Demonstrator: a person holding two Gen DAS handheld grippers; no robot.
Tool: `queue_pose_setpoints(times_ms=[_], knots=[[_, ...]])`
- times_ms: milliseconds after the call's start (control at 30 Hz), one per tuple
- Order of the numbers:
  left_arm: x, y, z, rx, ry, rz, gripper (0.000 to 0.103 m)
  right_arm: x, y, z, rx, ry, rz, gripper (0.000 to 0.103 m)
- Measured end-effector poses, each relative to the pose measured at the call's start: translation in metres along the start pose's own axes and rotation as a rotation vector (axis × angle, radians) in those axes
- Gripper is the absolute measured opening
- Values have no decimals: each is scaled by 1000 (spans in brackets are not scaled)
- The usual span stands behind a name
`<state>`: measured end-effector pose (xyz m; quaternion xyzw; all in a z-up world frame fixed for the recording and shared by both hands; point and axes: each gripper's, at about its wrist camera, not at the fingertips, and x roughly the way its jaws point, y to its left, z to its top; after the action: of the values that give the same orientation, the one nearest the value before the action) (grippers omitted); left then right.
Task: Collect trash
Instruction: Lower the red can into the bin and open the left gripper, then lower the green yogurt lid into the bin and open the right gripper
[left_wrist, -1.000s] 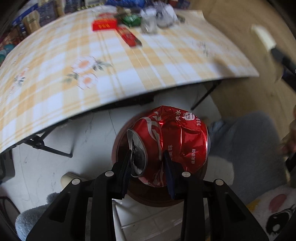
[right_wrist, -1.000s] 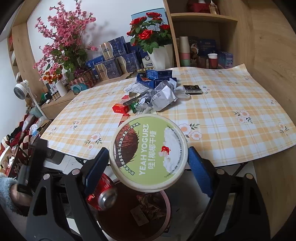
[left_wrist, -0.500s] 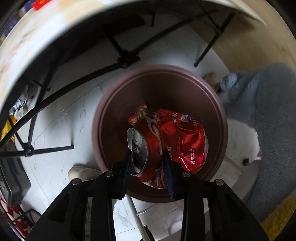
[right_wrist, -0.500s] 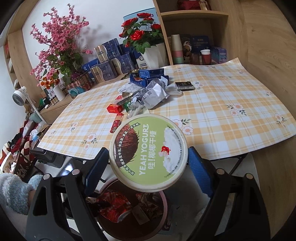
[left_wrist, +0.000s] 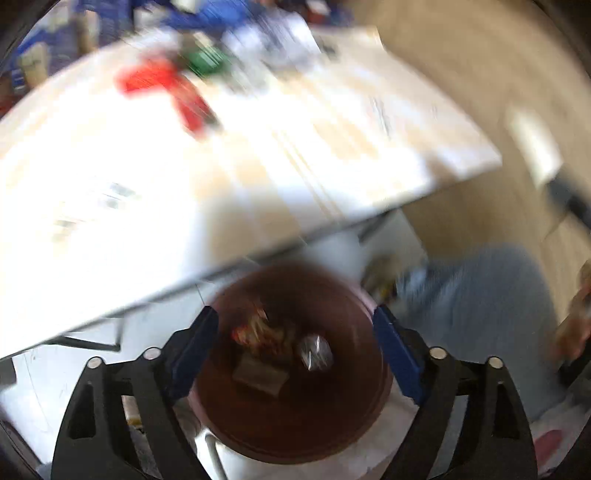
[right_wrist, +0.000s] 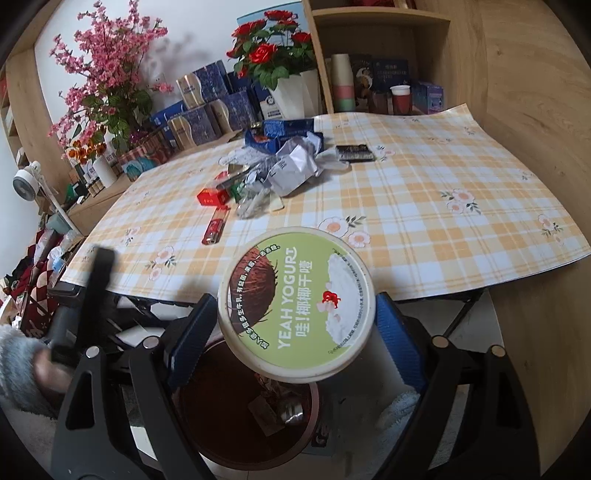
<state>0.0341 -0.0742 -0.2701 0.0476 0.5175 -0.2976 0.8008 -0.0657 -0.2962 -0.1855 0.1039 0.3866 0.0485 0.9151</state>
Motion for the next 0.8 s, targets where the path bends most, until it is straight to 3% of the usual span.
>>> queue_pose_setpoints(times_ms=[100,300,500,667,800], knots=[[-42,20,-1,-63,-138,45,91,10,11,-3,-24,28,15,85],[-111,61,-21,-165,-341,181,95,29,40,-7,-95,81,50,85],[-146,93,-53,-277,-439,276,96,51,70,-14,-170,145,82,85],[-161,99,-77,-251,-476,383,96,66,93,-24,-216,202,107,85],[-160,93,-91,-227,-497,410,96,74,104,-29,-247,237,116,85]])
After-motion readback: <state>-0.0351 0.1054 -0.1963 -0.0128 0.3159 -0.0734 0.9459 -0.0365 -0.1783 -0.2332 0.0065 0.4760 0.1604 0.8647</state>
